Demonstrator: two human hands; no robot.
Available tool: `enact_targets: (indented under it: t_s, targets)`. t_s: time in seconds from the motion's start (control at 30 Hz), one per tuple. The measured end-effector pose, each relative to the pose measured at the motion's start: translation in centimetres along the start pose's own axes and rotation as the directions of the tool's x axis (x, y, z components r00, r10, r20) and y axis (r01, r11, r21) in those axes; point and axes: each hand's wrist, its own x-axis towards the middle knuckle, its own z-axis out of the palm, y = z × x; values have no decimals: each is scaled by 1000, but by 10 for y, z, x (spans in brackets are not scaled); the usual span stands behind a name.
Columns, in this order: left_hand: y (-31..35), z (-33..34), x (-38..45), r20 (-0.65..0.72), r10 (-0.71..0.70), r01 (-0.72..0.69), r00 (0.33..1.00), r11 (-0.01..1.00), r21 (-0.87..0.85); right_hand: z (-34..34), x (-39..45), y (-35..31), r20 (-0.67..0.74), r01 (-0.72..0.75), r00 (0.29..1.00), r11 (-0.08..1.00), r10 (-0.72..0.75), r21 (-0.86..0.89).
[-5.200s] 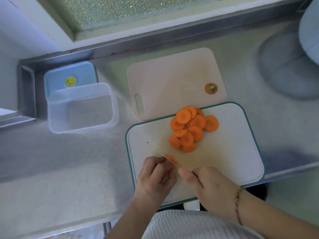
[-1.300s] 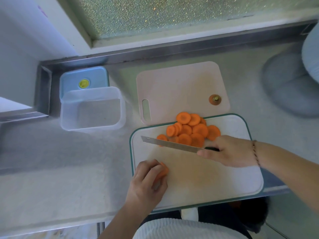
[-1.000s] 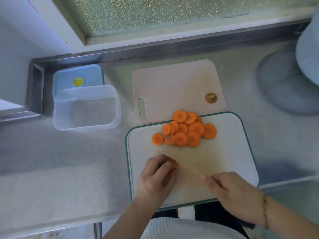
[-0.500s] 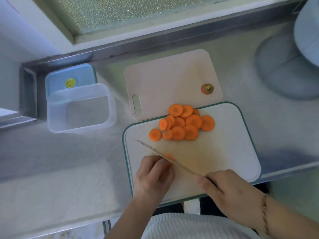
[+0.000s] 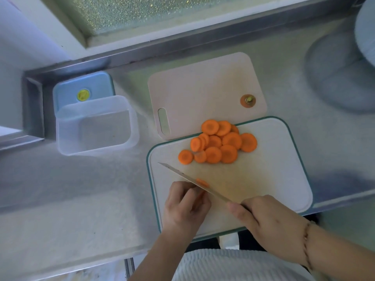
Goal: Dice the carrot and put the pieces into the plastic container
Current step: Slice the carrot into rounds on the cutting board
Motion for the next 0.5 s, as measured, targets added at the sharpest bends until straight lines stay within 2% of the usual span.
enact_targets:
  t_s: [0.27,0.37,0.5]
  targets:
    - [4,-2,4,-16,40,-40,999,999,20,19,55,-9,-55,133,989,991,-134,-21]
    - [6,-5,3,5,45,-45,999,998,39,9,50,-16,-81,155,985,987,-152,30]
    - [5,-5,2,16,8,-8,1000,999,49,8,24,-12,-47,136,990,989,-134,50]
